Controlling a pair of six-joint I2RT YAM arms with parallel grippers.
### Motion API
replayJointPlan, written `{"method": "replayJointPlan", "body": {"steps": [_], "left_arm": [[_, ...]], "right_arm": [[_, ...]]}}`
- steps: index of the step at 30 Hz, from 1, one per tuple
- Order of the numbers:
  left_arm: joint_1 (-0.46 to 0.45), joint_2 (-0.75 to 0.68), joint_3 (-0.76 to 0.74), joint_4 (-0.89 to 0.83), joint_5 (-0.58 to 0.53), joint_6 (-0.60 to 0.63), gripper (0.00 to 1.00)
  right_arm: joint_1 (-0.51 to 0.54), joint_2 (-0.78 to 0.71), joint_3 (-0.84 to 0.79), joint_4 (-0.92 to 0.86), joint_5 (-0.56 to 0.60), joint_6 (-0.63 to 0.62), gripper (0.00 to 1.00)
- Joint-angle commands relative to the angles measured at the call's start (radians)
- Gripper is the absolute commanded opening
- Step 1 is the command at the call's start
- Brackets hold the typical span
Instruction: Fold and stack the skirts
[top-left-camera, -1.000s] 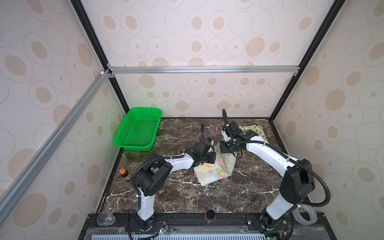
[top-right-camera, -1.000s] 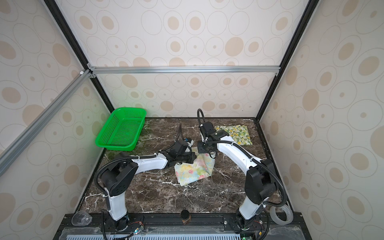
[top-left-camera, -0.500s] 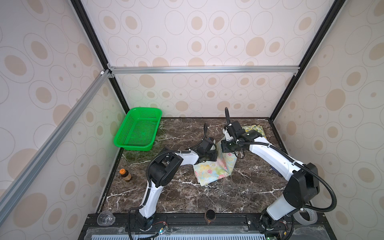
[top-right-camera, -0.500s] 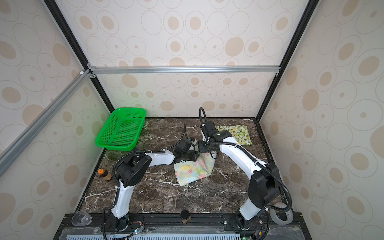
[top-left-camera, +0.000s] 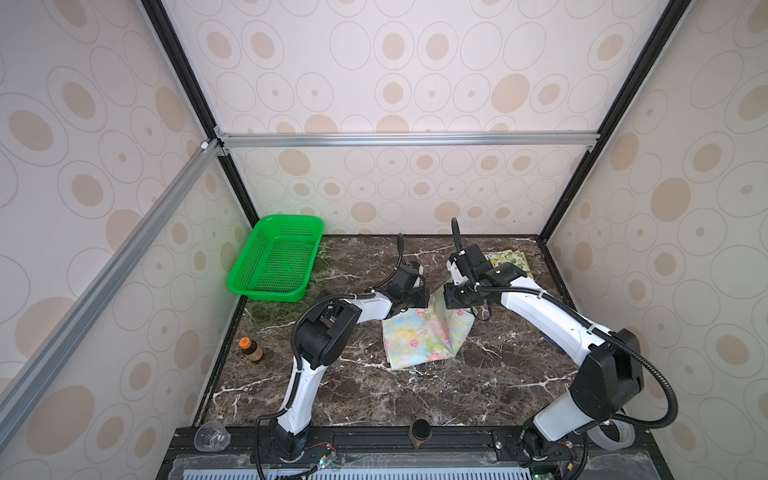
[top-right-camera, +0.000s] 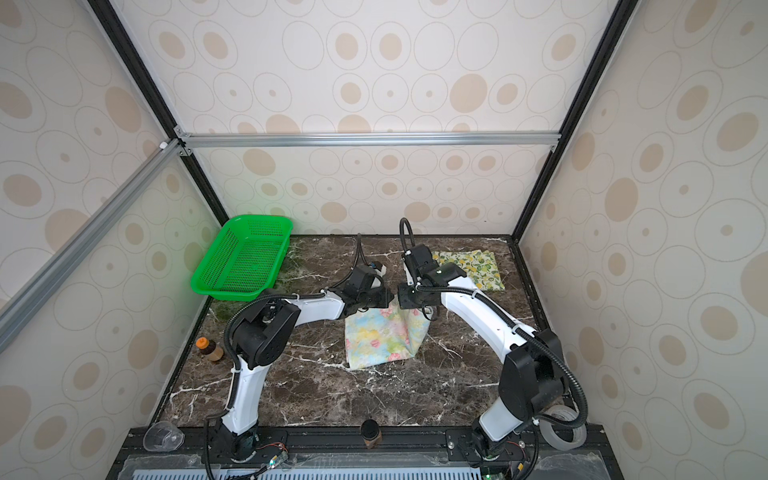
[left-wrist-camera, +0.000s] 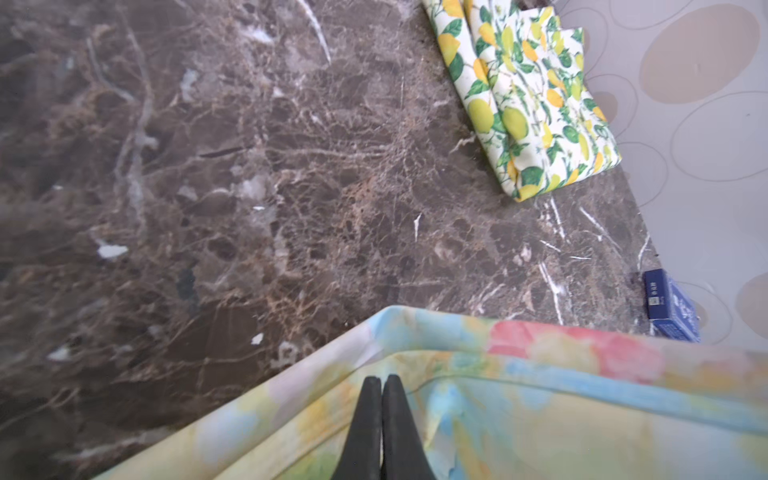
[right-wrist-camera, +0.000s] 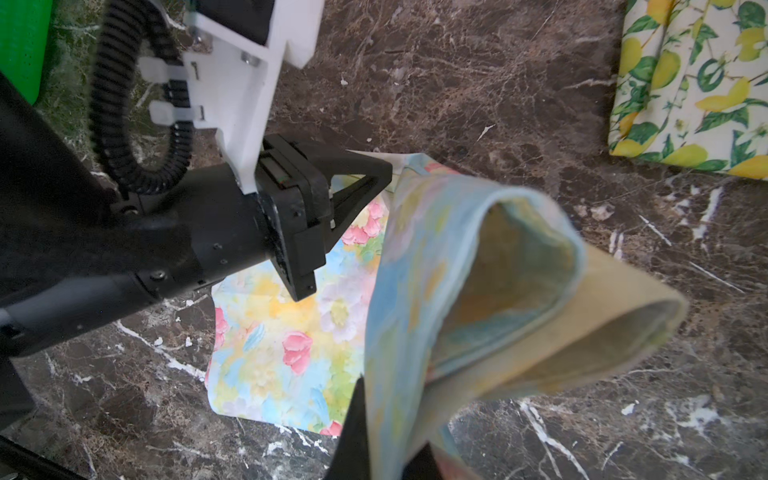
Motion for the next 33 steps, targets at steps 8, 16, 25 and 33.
{"method": "replayJointPlan", "body": {"steps": [8, 16, 25, 33], "left_arm": [[0.001, -0.112, -0.080, 0.020, 0.058, -0.001, 0.06], [-0.005, -0.114, -0.096, 0.007, 0.092, 0.006, 0.06], [-0.041, -0.031, -0.031, 0.005, 0.103, -0.012, 0.05], [-0.022, 0.045, 0.074, -0.011, 0.040, -0.025, 0.02]], "right_arm": [[0.006, -0.019, -0.007, -0.006, 0.002, 0.005, 0.00], [0.006, -0.018, -0.004, 0.000, -0.006, 0.010, 0.00], [0.005, -0.022, 0.007, -0.008, 0.000, 0.007, 0.00], [0.006, -0.031, 0.005, -0.005, -0.015, 0.008, 0.00]]}}
